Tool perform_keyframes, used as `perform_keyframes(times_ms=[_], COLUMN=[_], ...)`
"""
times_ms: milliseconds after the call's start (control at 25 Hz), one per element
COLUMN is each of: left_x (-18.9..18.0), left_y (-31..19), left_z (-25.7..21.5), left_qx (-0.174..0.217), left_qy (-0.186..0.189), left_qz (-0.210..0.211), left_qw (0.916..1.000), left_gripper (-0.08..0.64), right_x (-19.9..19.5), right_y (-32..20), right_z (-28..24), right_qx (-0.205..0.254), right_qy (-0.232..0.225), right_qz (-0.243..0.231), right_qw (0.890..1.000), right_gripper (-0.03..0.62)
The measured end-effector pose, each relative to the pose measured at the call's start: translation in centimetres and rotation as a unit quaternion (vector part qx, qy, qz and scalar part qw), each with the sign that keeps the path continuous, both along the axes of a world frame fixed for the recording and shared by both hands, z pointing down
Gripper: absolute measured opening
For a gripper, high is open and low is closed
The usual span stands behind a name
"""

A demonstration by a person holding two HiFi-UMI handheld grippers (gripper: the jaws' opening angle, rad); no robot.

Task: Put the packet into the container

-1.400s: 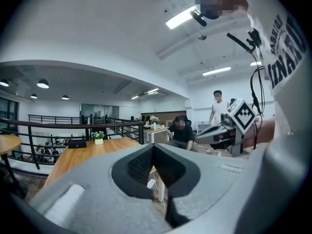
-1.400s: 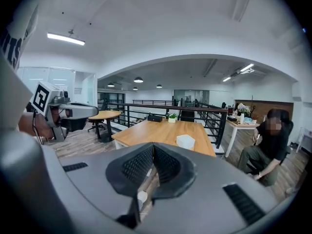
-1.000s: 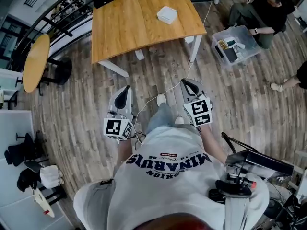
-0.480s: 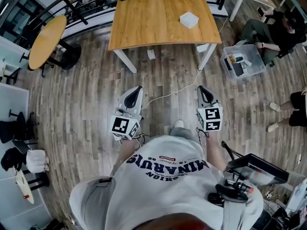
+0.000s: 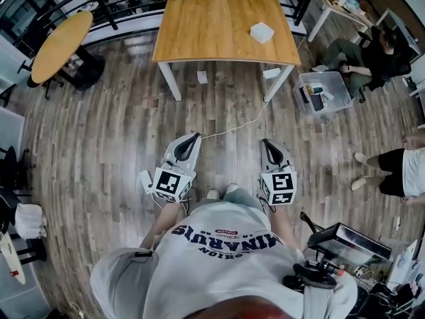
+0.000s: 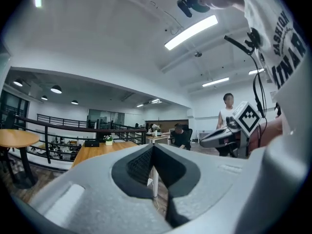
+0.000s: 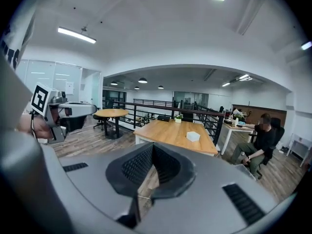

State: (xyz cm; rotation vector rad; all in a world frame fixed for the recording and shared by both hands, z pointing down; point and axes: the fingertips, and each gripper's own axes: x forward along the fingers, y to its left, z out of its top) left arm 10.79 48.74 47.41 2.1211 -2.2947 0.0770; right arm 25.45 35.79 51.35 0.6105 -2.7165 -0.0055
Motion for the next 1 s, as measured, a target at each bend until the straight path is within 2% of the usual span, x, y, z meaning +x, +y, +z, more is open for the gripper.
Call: perform_keyframes(times_ms=[120,320,520,720,1000], left_x=[0.6,2.2,4.3,4.5,5.8], left_y=[1.4,3.5,3.2,3.3,3.5], left_z=[0.3,0.8,1.0,1.4,1.0], left_qx=[-0.008,-0.011,-0.014,-0.016,0.003], left_qy=[-0.007,0.021,0.010,0.015,0.017], left_qz=[-0.002,-0.012,0.011,0.008,0.012], left_qw=[0.9999,0.9996,0.9998,0.9997,0.9998], left_gripper=[-0.002,0.000,-0.002,-0.002,0.000], right_x=[0.4,1.4,2.8,3.5,4.5], right_y=[1.8,3.5,4.4,5.3,5.9], right_z=[0.1,-1.6,-1.6,-1.2,-1.0], right_qx=[-0.016,-0.001,-0.007,-0.016,-0.012], right_qy=[-0.002,-0.007,-0.011,-0.003,0.001], right_qz=[-0.006,-0.016,-0.019,-0.024,-0.024], right_qw=[1.000,1.000,1.000,1.000,1.000], right_gripper=[0.008,0.008,0.008,0.008,0.008])
